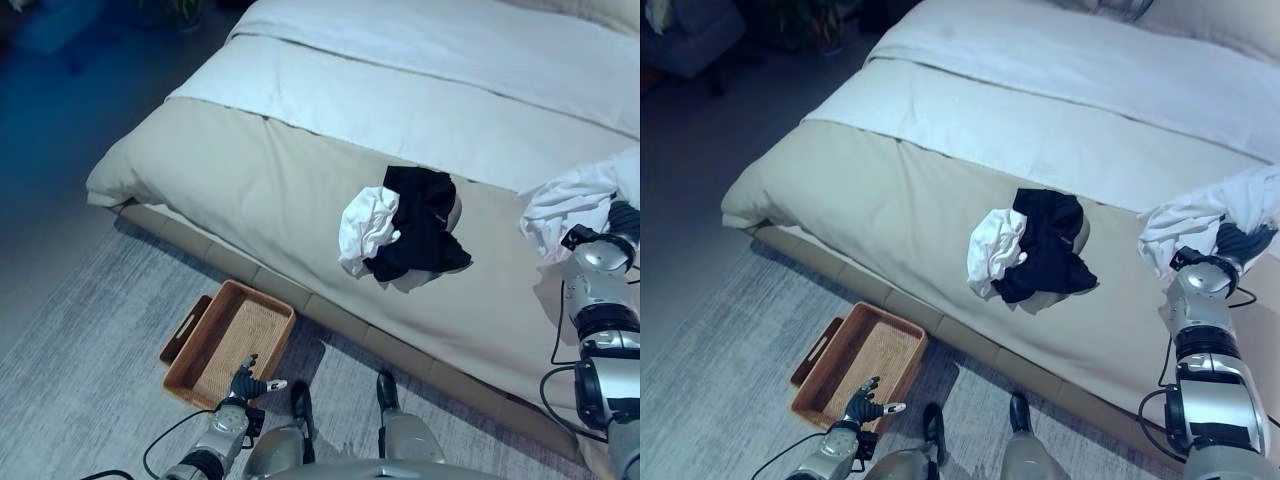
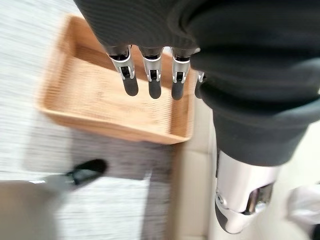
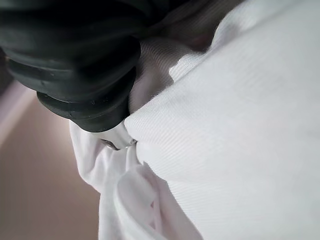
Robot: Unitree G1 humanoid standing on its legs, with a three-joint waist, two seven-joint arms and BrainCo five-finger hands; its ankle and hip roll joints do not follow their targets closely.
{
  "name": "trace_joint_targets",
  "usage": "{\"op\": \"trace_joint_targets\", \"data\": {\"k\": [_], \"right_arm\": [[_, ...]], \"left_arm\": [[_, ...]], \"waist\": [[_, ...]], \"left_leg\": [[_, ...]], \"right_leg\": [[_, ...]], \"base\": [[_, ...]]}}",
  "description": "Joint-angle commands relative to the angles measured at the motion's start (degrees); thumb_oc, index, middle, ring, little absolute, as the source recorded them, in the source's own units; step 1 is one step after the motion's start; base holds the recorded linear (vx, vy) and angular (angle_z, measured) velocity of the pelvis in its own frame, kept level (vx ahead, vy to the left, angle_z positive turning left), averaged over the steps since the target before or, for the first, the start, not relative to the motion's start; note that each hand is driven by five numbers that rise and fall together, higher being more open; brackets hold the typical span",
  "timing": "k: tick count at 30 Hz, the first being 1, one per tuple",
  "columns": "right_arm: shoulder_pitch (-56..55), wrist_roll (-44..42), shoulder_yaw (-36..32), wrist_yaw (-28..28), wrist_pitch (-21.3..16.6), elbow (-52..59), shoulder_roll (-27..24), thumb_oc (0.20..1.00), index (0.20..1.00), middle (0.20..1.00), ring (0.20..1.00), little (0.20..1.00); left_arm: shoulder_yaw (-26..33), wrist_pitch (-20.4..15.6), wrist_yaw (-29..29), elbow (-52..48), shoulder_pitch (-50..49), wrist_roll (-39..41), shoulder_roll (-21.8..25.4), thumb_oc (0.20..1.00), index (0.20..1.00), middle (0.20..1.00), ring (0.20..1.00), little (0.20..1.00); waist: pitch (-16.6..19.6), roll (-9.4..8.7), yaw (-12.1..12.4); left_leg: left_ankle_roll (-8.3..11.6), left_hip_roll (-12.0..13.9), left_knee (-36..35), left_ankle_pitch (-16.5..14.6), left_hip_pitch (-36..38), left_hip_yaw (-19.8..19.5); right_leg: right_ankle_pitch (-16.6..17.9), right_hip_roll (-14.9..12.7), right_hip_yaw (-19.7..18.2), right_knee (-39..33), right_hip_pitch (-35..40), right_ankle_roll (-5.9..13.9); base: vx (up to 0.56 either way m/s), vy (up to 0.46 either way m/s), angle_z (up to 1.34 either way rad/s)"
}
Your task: Pick up clothes into the bucket
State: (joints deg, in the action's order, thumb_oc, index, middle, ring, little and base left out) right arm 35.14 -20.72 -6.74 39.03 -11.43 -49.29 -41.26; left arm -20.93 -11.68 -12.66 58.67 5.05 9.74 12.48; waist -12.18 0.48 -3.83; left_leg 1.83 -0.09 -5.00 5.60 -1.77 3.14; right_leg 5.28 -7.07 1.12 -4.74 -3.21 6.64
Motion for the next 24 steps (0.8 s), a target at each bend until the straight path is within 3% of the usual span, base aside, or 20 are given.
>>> {"op": "trace_joint_targets", "data": {"k": [1,5,8,14,17,18,20,24], "right_arm": [[0.99,5.19,-0.18,1.64,-5.21,6.91,-4.54,0.2,0.2,0.2,0.2,0.2],[-1.66,8.75,-0.86,1.43,-5.15,14.82,-4.19,0.2,0.2,0.2,0.2,0.2],[-2.95,9.48,0.93,-1.98,-4.97,19.92,-3.89,0.2,0.2,0.2,0.2,0.2],[-5.54,8.21,8.89,-14.93,-3.4,27.04,-4.86,0.2,0.2,0.2,0.2,0.2],[-6.73,6.15,14.91,-24.4,-2.47,32.64,-6.93,0.2,0.2,0.2,0.2,0.2],[-6.74,6.09,14.88,-24.46,-2.46,32.65,-6.98,0.2,0.2,0.2,0.2,0.2],[-6.99,1.66,19.27,-31.37,-2.2,35.6,-9.24,0.2,0.2,0.2,0.2,0.2],[-7.26,-3.21,22.03,-36.07,-2.01,38.8,-10.54,0.2,0.2,0.2,0.2,0.2]], "left_arm": [[-0.26,-1.63,0.43,-1.48,1.91,-0.43,0.41,1.0,1.0,1.0,1.0,1.0],[-0.95,-2.38,1.05,-9.47,2.69,-0.55,1.55,1.0,1.0,1.0,1.0,1.0],[-2.39,-3.35,2.25,-20.13,3.8,-0.14,3.97,1.0,1.0,1.0,1.0,1.0],[-2.14,-3.59,3.26,-39.04,9.95,-1.19,11.04,1.0,1.0,1.0,1.0,1.0],[-2.17,-4.06,3.81,-48.26,16.52,1.4,13.34,1.0,1.0,1.0,1.0,1.0],[-2.16,-4.01,3.83,-48.33,16.51,1.44,13.35,1.0,1.0,1.0,1.0,1.0],[-3.76,-4.15,5.24,-51.15,20.44,3.77,14.25,1.0,1.0,1.0,1.0,1.0],[-5.13,-4.09,6.07,-52.14,23.87,3.9,15.38,1.0,1.0,1.0,1.0,1.0]], "waist": [[3.47,-2.67,0.6],[5.84,-2.58,0.26],[6.9,-2.53,0.02],[8.61,-2.87,-0.69],[9.45,-3.18,-1.09],[9.39,-3.17,-1.1],[10.04,-3.29,-1.23],[10.38,-3.26,-1.33]], "left_leg": [[-0.35,-1.7,3.88,-6.35,-0.09,-2.13],[-0.25,-1.32,4.1,-7.43,2.22,-2.17],[-0.1,-1.0,4.57,-8.03,3.41,-1.99],[0.25,-0.47,4.58,-8.61,5.73,-1.55],[0.37,-0.22,4.43,-8.71,6.71,-1.55],[0.38,-0.22,4.42,-8.72,6.77,-1.58],[0.52,-0.1,4.38,-8.82,7.33,-1.52],[0.6,-0.08,4.35,-8.96,8.06,-1.53]], "right_leg": [[-2.53,-1.69,1.66,5.07,-0.93,2.29],[-3.6,-1.27,2.12,4.56,1.79,2.08],[-4.11,-1.1,2.19,4.54,3.16,1.97],[-4.8,-0.79,2.46,4.34,5.52,1.75],[-5.03,-0.71,2.65,4.3,6.56,1.67],[-5.04,-0.71,2.68,4.28,6.64,1.67],[-5.18,-0.74,2.76,4.14,7.41,1.67],[-5.25,-0.79,3.02,3.91,8.26,1.74]], "base": [[0.12,-0.05,0.01],[0.11,-0.047,0.01],[0.07,-0.035,0.03],[0.06,-0.027,-0.01],[0.04,-0.028,0.01],[0.0,0.0,0.0],[0.03,-0.01,0.0],[0.01,-0.002,0.0]]}}
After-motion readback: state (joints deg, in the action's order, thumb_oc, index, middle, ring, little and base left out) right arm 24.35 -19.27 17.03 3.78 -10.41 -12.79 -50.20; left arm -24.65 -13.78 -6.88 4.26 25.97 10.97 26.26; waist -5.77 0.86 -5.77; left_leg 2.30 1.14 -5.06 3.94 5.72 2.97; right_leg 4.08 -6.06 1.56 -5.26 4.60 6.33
